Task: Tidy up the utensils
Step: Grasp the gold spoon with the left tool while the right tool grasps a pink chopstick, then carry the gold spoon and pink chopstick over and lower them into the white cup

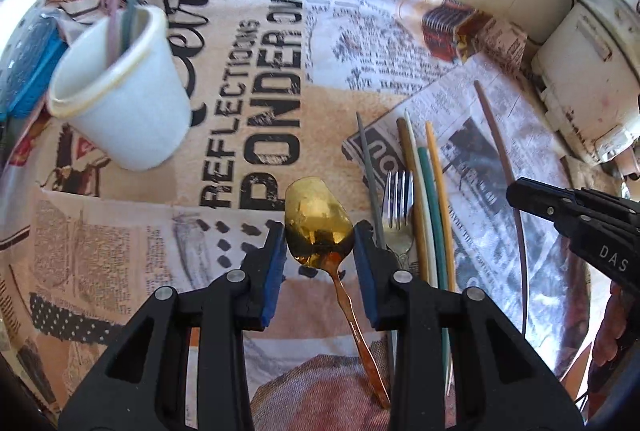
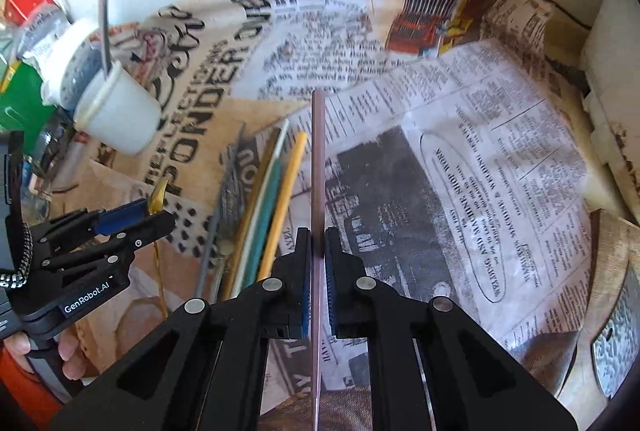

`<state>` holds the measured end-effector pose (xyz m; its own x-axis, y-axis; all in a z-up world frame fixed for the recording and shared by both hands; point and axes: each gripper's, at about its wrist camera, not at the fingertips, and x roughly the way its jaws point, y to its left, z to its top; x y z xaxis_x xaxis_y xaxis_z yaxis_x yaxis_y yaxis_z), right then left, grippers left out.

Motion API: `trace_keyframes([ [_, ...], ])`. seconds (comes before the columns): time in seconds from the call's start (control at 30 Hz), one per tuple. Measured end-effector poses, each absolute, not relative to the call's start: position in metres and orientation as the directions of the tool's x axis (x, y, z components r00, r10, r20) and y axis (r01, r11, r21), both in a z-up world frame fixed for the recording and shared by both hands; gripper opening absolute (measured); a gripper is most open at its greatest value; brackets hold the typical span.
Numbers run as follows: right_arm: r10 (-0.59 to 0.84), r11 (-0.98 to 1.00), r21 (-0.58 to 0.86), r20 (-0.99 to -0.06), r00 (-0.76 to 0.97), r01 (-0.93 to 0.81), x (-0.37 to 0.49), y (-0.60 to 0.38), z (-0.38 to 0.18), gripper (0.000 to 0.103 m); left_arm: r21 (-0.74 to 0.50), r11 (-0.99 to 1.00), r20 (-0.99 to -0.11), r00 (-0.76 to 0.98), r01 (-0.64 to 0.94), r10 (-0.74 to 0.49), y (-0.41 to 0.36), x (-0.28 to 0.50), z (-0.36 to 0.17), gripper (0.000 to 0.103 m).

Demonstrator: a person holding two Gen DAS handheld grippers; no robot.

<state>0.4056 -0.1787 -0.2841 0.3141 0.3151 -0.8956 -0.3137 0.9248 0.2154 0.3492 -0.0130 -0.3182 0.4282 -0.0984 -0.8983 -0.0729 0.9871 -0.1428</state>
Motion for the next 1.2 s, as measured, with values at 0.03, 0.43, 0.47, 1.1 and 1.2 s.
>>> trace_keyframes([
  [0.03,0.316,0.926,0.214,-0.891,0.326,-0.312,0.404,-0.18,-0.28,0.006,-0.142,0.987,-0.894,0.438,-0.075,-0.095,-0.012,0.348,-0.313,0.033],
  [0.43,0.334,0.932,0.21,-0.816,0.473,-0.297,0.396,-0.181,-0.231,0.006,-0.13,0.989,-0.818,0.571,-0.069,-0.068,-0.012,0.33,-0.255,0.032],
  [0.47,0.338,0.931,0.211,-0.809,0.481,-0.3,0.395,-0.18,-0.227,0.006,-0.129,0.989,-0.812,0.581,-0.069,-0.066,-0.012,0.329,-0.251,0.032],
  [1.1,0.425,0.899,0.218,-0.646,0.634,-0.381,0.395,-0.143,-0.152,0.006,-0.168,0.982,-0.656,0.754,-0.09,-0.044,0.019,0.306,-0.166,0.032],
  [1.2,0.441,0.892,0.224,-0.624,0.645,-0.393,0.398,-0.131,-0.144,0.006,-0.162,0.982,-0.625,0.78,-0.1,-0.024,0.033,0.302,-0.149,0.032],
])
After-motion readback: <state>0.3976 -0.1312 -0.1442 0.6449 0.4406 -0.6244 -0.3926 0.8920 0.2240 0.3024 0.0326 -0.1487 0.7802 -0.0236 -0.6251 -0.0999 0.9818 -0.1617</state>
